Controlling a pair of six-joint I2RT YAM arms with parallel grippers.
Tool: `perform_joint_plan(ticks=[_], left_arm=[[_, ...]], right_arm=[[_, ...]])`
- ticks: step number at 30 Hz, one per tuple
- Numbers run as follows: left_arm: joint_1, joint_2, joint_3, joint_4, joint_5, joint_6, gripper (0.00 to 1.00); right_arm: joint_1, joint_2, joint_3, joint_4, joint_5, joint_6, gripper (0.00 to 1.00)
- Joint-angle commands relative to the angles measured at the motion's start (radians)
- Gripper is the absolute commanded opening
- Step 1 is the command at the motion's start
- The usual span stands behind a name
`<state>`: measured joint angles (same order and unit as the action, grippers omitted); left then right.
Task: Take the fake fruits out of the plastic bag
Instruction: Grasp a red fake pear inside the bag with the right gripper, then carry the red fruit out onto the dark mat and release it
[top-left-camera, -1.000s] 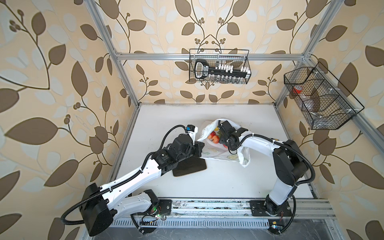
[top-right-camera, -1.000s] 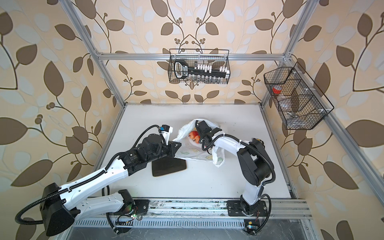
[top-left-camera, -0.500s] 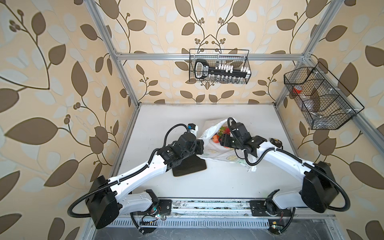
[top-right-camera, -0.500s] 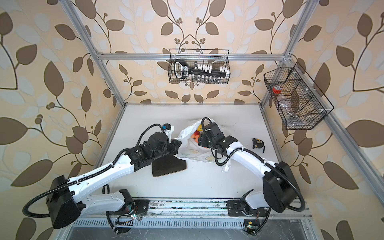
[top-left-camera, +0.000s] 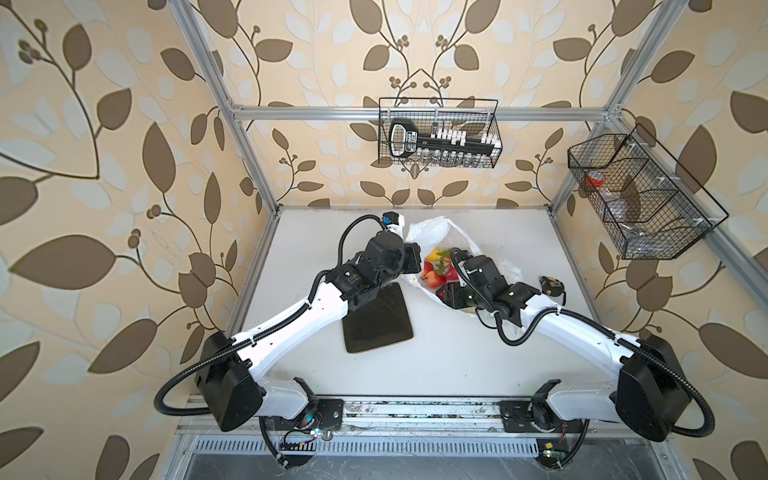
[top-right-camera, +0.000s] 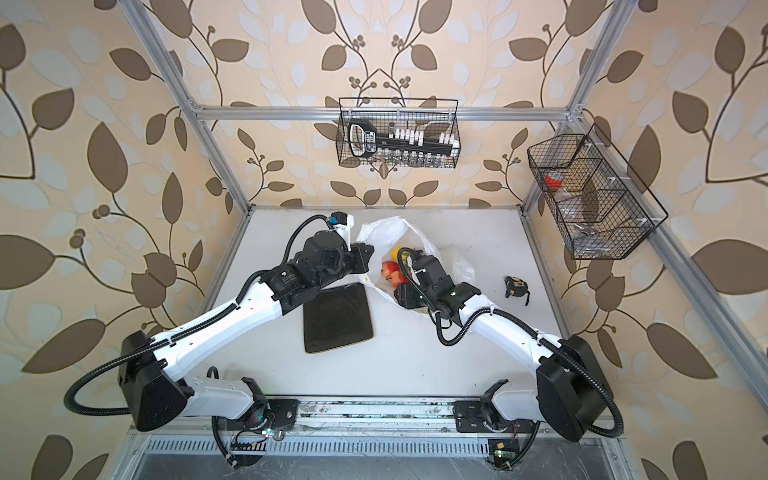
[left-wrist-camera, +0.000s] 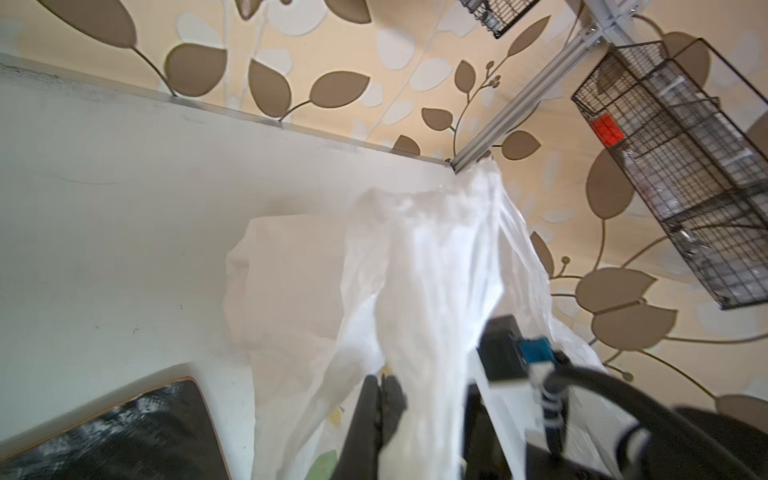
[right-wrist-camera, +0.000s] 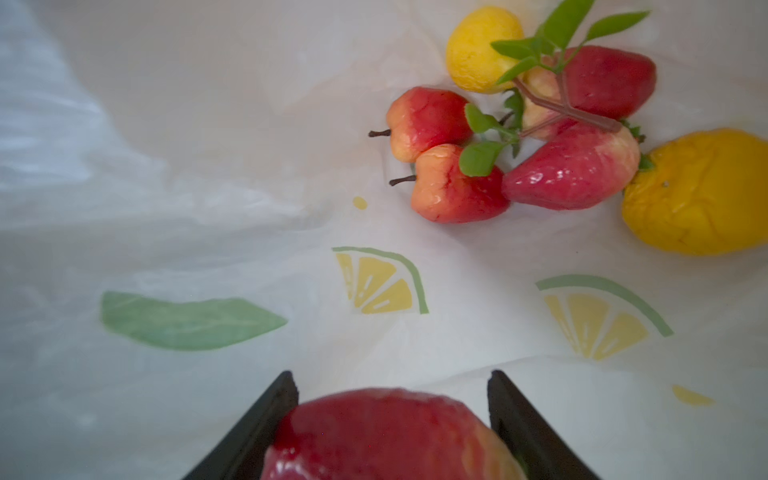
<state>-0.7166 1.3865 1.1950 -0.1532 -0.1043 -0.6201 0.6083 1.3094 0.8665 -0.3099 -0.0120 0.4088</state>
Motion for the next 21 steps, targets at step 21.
perform_joint_plan(ticks=[21], left_arm=[[0.151, 0.107, 0.094, -0.100, 0.212, 0.116, 0.00]], right_arm=[[0.553, -0.061, -0.040, 0.277, 0.192, -0.469, 0.26]])
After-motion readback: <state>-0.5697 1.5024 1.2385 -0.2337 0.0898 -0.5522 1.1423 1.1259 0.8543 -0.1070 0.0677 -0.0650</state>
